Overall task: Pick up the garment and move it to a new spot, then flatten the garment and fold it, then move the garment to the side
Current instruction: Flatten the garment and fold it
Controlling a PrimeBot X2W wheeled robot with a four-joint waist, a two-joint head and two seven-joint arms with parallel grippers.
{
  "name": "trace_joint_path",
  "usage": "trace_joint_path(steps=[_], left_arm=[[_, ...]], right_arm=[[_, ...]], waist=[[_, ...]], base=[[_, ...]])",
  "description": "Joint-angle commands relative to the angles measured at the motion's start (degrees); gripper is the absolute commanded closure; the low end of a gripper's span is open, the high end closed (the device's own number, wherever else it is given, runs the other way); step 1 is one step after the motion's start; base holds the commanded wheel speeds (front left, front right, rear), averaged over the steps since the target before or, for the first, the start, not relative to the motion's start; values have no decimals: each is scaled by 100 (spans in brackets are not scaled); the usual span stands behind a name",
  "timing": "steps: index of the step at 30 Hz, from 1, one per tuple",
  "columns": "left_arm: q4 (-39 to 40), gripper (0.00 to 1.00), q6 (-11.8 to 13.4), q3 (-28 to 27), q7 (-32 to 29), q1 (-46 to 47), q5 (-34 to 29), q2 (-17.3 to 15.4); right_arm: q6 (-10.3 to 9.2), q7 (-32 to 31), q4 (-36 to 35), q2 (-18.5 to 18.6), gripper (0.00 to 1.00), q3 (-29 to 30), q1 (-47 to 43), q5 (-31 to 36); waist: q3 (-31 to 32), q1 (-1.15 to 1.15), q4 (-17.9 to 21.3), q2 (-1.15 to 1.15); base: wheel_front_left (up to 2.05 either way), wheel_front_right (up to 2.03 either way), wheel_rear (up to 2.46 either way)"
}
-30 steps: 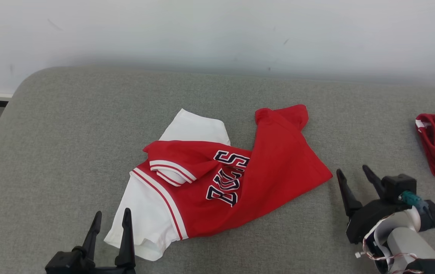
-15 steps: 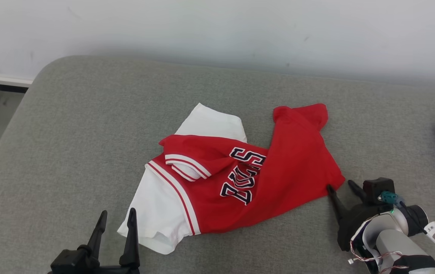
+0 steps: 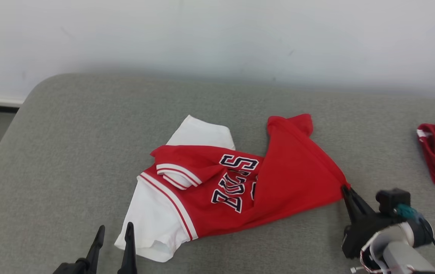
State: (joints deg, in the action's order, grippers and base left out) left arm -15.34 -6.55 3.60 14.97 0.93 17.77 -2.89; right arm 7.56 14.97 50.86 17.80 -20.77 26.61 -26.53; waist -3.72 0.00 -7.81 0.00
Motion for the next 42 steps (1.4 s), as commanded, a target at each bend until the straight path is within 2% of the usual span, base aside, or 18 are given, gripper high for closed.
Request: trace_joint_path(steps=[1,6,9,15,19,24,25,26,27,30,36,42], left_arm=[[24,0,13,-3,19,-77,42,2],[97,0,61,-7,20,-179,89,3],[119,0,67,9,19,-173,113,1],[63,0,44,68,20,-43,134,1],[22,0,39,121,20,48,134,0],[-40,0,55,245,19,107,144,1],[-49,0,61,252,20,98,143,1],[-61,0,63,271,19,93,138,3],[-67,0,67,265,20,79,134,3],[-45,0,94,202,19,2,127,1],[25,0,107,4,20,-124,56,0],[83,0,94,-74,20,-133,28,2]], right_arm=[[-14,21,-86,37,100,31,-187,-89],[-14,-295,-1052,288,100,210,-912,-323],[-14,-627,-1741,434,100,396,-1248,-209],[-13,-1332,-2744,289,100,848,-1399,293],[-13,-1728,-2738,61,100,978,-1093,743],[-13,-1750,-1941,-305,100,963,-551,1090],[-14,-1688,-1788,-321,65,932,-482,1169],[-14,-1587,-1634,-330,11,942,-431,1184],[-14,-1503,-1483,-373,0,921,-391,1193],[-13,-1153,-1271,-487,0,866,-341,1063],[-14,-354,-1401,-335,0,762,-539,658],[-14,-128,-1563,-88,0,990,-934,534]], waist=[[139,0,154,0],[188,0,329,0],[142,0,364,0],[64,0,236,0],[58,0,36,0],[85,0,-265,0],[97,0,-292,0],[109,0,-326,0],[128,0,-341,0],[168,0,-319,0],[203,0,-67,0],[165,0,181,0]], base=[[0,0,0],[0,0,0],[0,0,0],[0,0,0],[0,0,0],[0,0,0],[0,0,0],[0,0,0],[0,0,0],[0,0,0],[0,0,0],[0,0,0]])
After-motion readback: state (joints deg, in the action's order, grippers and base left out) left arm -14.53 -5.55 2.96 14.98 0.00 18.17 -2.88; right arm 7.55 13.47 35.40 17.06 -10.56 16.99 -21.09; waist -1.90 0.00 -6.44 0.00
